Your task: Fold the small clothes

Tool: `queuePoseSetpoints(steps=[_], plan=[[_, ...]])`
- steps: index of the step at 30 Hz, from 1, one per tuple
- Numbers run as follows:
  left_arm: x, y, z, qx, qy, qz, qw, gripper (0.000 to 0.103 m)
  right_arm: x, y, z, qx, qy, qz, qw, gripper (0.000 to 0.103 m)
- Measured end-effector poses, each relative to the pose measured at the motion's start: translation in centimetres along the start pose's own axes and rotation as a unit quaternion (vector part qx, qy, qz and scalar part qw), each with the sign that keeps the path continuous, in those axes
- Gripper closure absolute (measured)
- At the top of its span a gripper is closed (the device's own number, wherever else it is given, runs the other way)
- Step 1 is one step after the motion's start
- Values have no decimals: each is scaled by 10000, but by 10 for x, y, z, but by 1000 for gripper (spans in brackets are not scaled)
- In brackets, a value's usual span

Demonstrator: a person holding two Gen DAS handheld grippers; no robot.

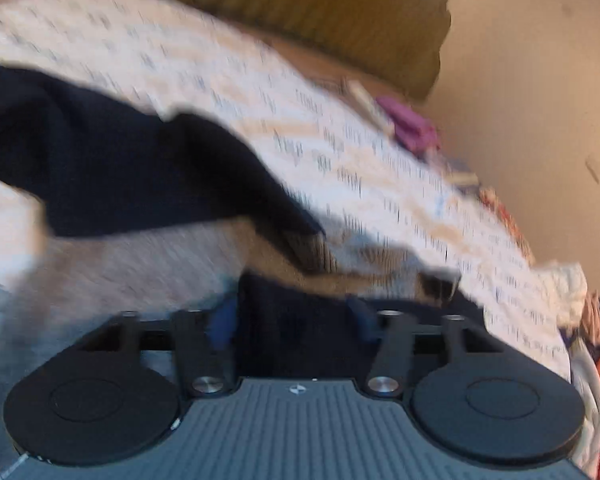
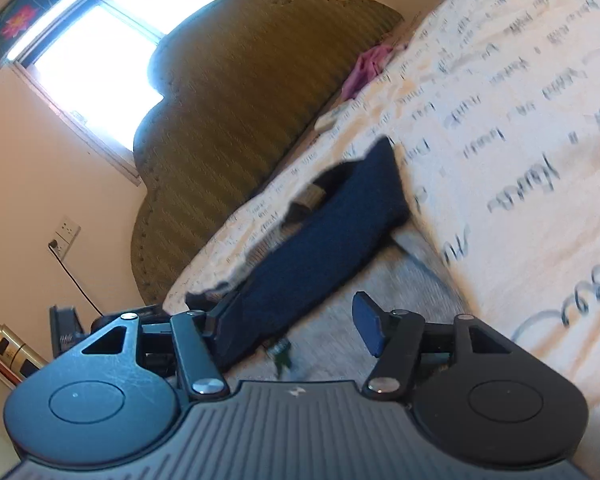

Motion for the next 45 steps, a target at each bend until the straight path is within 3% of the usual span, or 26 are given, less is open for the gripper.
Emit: queuePoseSetpoints(steps=[2, 4, 7, 11, 13, 15, 17, 20, 22, 26, 28, 29, 30, 31, 32, 33, 35, 37, 39, 40, 41, 42, 44, 45], plan=[[8, -30, -6, 832, 385, -67, 9958, 17, -14, 2, 17, 163, -234, 104, 9995, 39], [20, -42, -14, 1136, 860, -235, 9895, 15, -30, 17, 37, 203, -569, 5, 9982, 35], [32, -28, -27, 785, 1177, -477, 9888, 14, -47, 59, 57, -39, -1154, -293, 9929, 34], [30, 14, -46, -256, 1266, -364, 9910, 21, -33, 111, 62, -608, -1129, -799, 9885, 34], [31, 17, -53, -78, 1633, -297, 9861, 19, -9, 127, 58, -1051, -681, -1112, 9859, 37], [30, 17, -53, -141, 1739, -328, 9841, 19, 5, 124, 56, -960, -553, -859, 9901, 37], [25, 13, -39, -358, 1415, -512, 9880, 23, 7, 118, 61, -1045, -358, -835, 9904, 36], [8, 12, -1, -592, 214, -1141, 9915, 17, -4, 119, 80, -990, -133, -584, 9933, 33], [1, 25, 24, -620, -371, -1037, 9920, 14, -10, 134, 94, -1053, 39, -391, 9937, 33], [5, 69, 56, -959, -301, -336, 9944, 18, -4, 181, 113, -1329, 507, -616, 9879, 34], [8, 91, 62, -1340, -290, -213, 9903, 23, -1, 200, 113, -1532, 626, -670, 9839, 35], [9, 103, 61, -1508, -275, -64, 9882, 28, -1, 211, 111, -1696, 612, -754, 9807, 44], [12, 108, 61, -1460, -155, 61, 9891, 39, -1, 218, 108, -1794, 533, -887, 9783, 56], [18, 110, 63, -1387, 43, 204, 9901, 51, -2, 223, 105, -1871, 385, -1037, 9761, 79], [22, 114, 63, -1483, 194, 307, 9883, 80, -3, 228, 103, -1916, 255, -1156, 9743, 84], [23, 119, 66, -1599, 177, 315, 9865, 97, -2, 229, 103, -1906, 249, -1167, 9744, 85], [23, 124, 78, -1506, 120, 112, 9885, 101, 0, 228, 108, -1766, 372, -975, 9787, 90], [14, 131, 96, -1185, -245, 84, 9926, 96, 4, 225, 120, -1397, 738, -334, 9869, 90], [-7, 139, 104, -1004, -948, 201, 9902, 74, 16, 226, 128, -1087, 1337, 116, 9850, 89], [-18, 144, 106, -1070, -1249, 299, 9859, 65, 20, 229, 129, -997, 1414, -44, 9849, 77], [-28, 145, 106, -1148, -1530, 75, 9815, 62, 24, 232, 129, -964, 1406, -351, 9847, 49], [-35, 141, 105, -1234, -1704, -197, 9774, 50, 26, 232, 128, -964, 1415, -616, 9833, 37], [-35, 129, 104, -1399, -1602, -648, 9750, 31, 22, 224, 126, -959, 1196, -430, 9872, 33], [-27, 121, 105, -1315, -1272, -757, 9802, 30, 17, 219, 125, -989, 970, -264, 9900, 33]])
Point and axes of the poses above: each gripper's, at about its wrist camera, not at the fingertips, and y roughly the way its jaws point, x to its right, z to its top, the point moved 1 cm from there along y, roughly the way its jaws point, and after that the axes turned 1 degree about z, right-handed, at the moved point
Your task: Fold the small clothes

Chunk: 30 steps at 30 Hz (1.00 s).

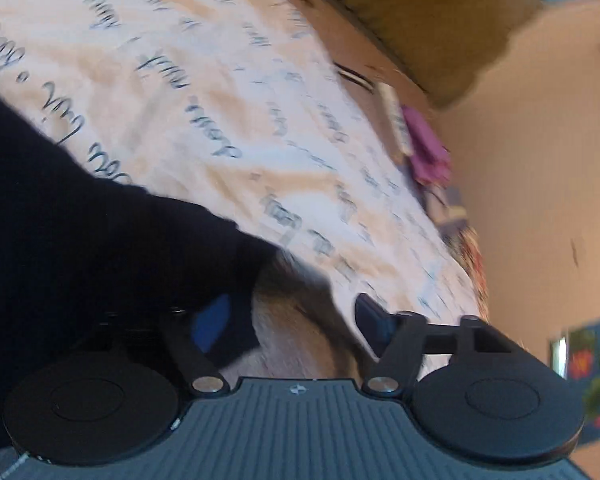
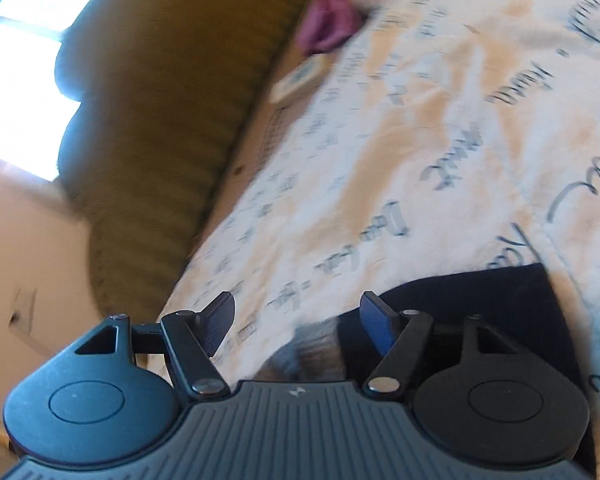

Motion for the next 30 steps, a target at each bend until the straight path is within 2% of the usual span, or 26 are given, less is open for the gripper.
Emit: queuePoseSetpoints(steps=[1, 2, 3, 4, 5, 7, 8, 9, 11, 12, 13, 14, 15, 17, 18, 19, 21, 23, 24, 25, 26, 27, 28, 30], plan=[[11, -11, -4, 146, 561, 34, 9983, 30, -8, -5, -2, -28, -322, 22, 9995, 33], [25, -21, -9, 384, 1288, 248, 9906, 29, -17, -8, -3, -56, -756, -69, 9971, 33], [43, -25, -18, 696, 2073, 563, 9742, 29, -30, -10, -4, -91, -1434, -266, 9893, 33], [57, -28, -27, 1007, 2838, 867, 9496, 29, -43, -9, -5, -136, -2110, -511, 9760, 33], [72, -25, -42, 1371, 3816, 1311, 9047, 28, -54, -6, -8, -213, -2741, -737, 9586, 33], [86, -11, -65, 1674, 5112, 1831, 8229, 27, -65, 3, -11, -491, -3746, -1019, 9202, 33], [88, 0, -75, 1638, 5495, 1898, 7970, 26, -66, 9, -11, -678, -3982, -1112, 9080, 33], [88, 9, -80, 1524, 5714, 1890, 7840, 24, -64, 15, -10, -859, -4069, -1161, 9020, 33], [82, 31, -85, 1213, 5953, 1877, 7718, 22, -59, 26, -8, -1112, -4022, -1045, 9027, 34], [80, 41, -84, 1112, 5946, 1999, 7708, 22, -55, 31, -6, -1240, -3938, -954, 9058, 35], [75, 50, -80, 1031, 5865, 2148, 7741, 23, -49, 38, -6, -1455, -3836, -902, 9075, 35], [69, 58, -73, 947, 5734, 2173, 7842, 22, -45, 45, -4, -1612, -3774, -924, 9072, 35], [64, 58, -67, 908, 5563, 2063, 7998, 22, -43, 46, -1, -1653, -3697, -913, 9097, 35], [56, 52, -55, 831, 5221, 1787, 8298, 20, -38, 38, 10, -1609, -3354, -518, 9268, 35], [55, 50, -50, 786, 5085, 1691, 8407, 16, -34, 32, 17, -1584, -3202, -307, 9335, 35], [52, 51, -45, 763, 4968, 1688, 8478, 14, -31, 29, 22, -1539, -3129, -274, 9368, 35], [48, 58, -37, 656, 4804, 1783, 8562, 5, -24, 31, 25, -1578, -3270, -615, 9297, 34], [47, 60, -34, 630, 4704, 1755, 8625, 4, -22, 40, 17, -1825, -3584, -792, 9121, 34], [47, 61, -35, 654, 4696, 1753, 8628, 4, -25, 40, 11, -1814, -3818, -794, 9028, 34], [47, 61, -36, 680, 4732, 1760, 8605, 5, -28, 43, 7, -1874, -3978, -800, 8946, 43], [47, 61, -38, 706, 4762, 1768, 8585, 13, -31, 44, 5, -1937, -4033, -783, 8909, 81], [51, 63, -39, 714, 4774, 1740, 8583, 22, -33, 46, 4, -2001, -4048, -766, 8889, 97], [52, 61, -40, 719, 4789, 1684, 8586, 29, -35, 46, 4, -2002, -4051, -751, 8889, 98], [59, 58, -42, 761, 4845, 1609, 8565, 75, -41, 42, 1, -1832, -4190, -762, 8861, 98]])
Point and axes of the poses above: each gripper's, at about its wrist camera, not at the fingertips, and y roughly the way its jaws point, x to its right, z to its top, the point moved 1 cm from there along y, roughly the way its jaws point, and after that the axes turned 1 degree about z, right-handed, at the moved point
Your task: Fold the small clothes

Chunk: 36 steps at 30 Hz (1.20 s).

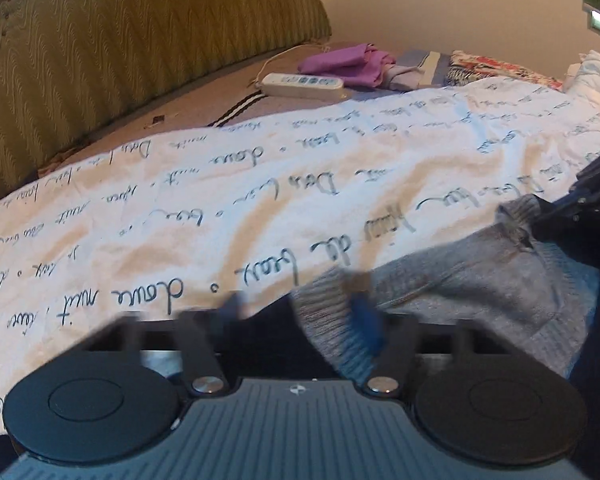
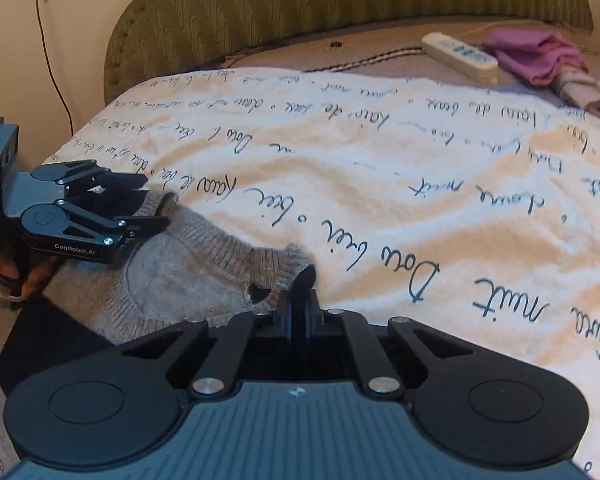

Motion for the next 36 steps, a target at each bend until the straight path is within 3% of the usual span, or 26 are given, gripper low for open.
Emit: queuePoseSetpoints(steps=[2, 4, 6, 7, 10, 11, 12, 14, 16, 19, 21, 22, 23, 24, 26, 28, 31, 33, 36], plan=[[3, -2, 5, 97, -24, 354, 9993, 90, -5, -12, -1, 393, -19, -74, 9992, 98], [2, 8, 2, -70, -159, 532, 9984, 89, 5, -18, -1, 764, 336, -407, 9957, 98], [12, 8, -6, 185, 32, 850, 9962, 75, 15, -6, -7, 567, 601, -627, 9946, 98], [20, 7, -7, 238, 267, 956, 9948, 74, 14, 1, -11, 436, 572, -625, 9954, 98], [26, -8, -6, 408, 536, 1170, 9908, 51, 5, -10, -13, 731, 647, -642, 9931, 93], [22, -19, -7, 562, 396, 1216, 9902, 37, 6, -19, -12, 902, 826, -557, 9909, 88], [17, -30, -7, 713, 233, 1253, 9893, 29, 5, -30, -11, 1099, 1060, -552, 9867, 83], [8, -59, -8, 1107, -186, 1113, 9874, 26, -1, -54, -13, 1542, 1315, -361, 9786, 50], [4, -78, -9, 1165, -476, 704, 9896, 21, -10, -72, -16, 1828, 1275, -106, 9748, 30], [11, -76, -16, 731, -694, 47, 9949, 17, -6, -70, -21, 1491, 1721, 325, 9732, 29], [21, -54, -29, 239, -529, -76, 9983, 16, 2, -51, -29, 984, 2054, 833, 9702, 31], [26, -42, -38, 96, -412, 80, 9991, 13, 6, -42, -33, 860, 2072, 613, 9726, 31], [24, -36, -43, 67, -549, 79, 9984, 9, 9, -35, -40, 794, 1998, 59, 9766, 31], [17, -38, -40, 167, -812, 50, 9965, 11, 15, -32, -47, 981, 1940, -28, 9761, 41], [10, -37, -39, 127, -1038, 215, 9943, 15, 21, -34, -55, 1293, 2417, 129, 9616, 40], [4, -50, -40, 281, -1120, 280, 9929, 20, 10, -42, -54, 1405, 2478, 18, 9586, 39], [-21, -97, -47, 669, -1854, 218, 9801, 18, -25, -65, -55, 1815, 2194, 90, 9586, 36], [-49, -138, -65, 1034, -2621, 36, 9595, 5, -49, -78, -65, 2005, 2114, 433, 9556, 35], [-88, -184, -98, 1236, -3507, 317, 9277, 0, -78, -81, -85, 1923, 1988, 716, 9583, 31]])
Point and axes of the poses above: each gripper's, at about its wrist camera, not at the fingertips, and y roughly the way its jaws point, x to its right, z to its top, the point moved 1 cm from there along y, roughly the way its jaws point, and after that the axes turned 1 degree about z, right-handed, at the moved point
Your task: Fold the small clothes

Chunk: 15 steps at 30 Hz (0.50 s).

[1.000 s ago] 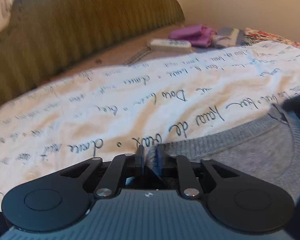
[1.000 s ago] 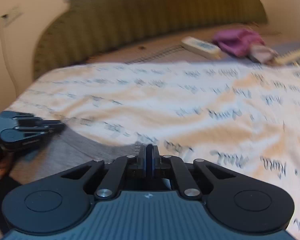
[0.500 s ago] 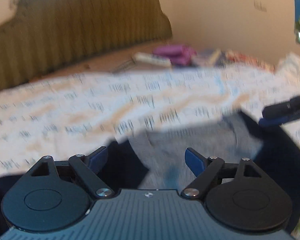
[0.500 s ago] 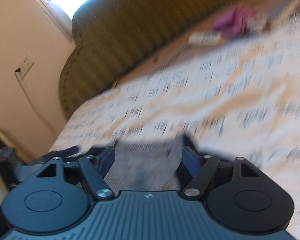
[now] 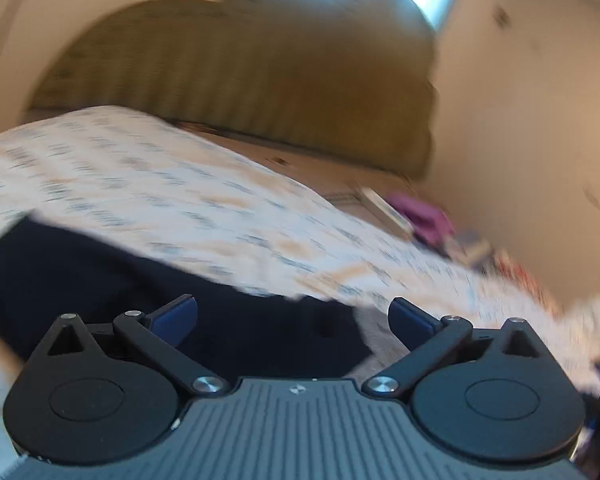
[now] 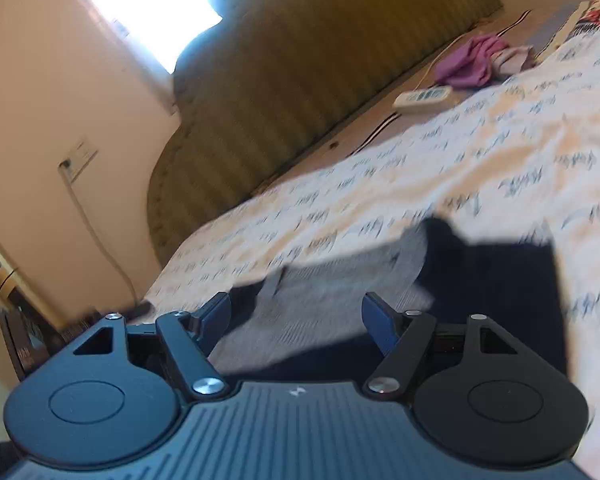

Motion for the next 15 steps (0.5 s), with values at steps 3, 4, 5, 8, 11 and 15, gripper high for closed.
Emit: queuePoseSetpoints(steps=[3, 4, 5, 8, 11, 15], plan=[[-47, -24, 9, -29, -300, 702, 9971, 1, -5, 9, -27, -253, -244, -330, 9988, 31], [-61, -31, 10, 11, -404, 907, 9951, 2, -1, 15, -35, -355, -186, -499, 9979, 31], [-80, -41, 13, 64, -579, 1130, 9919, 2, 3, 18, -43, -308, -193, -490, 9981, 31], [-119, -60, 17, 164, -1260, 1382, 9822, 2, 8, 13, -50, -54, -220, -340, 9992, 31], [-129, -71, 16, 242, -1190, 1625, 9792, 7, 19, 8, -49, 20, 46, -165, 9999, 31], [-79, -63, 0, 641, 1050, 2347, 9642, 7, 25, 5, -49, 76, 253, -11, 9997, 31]])
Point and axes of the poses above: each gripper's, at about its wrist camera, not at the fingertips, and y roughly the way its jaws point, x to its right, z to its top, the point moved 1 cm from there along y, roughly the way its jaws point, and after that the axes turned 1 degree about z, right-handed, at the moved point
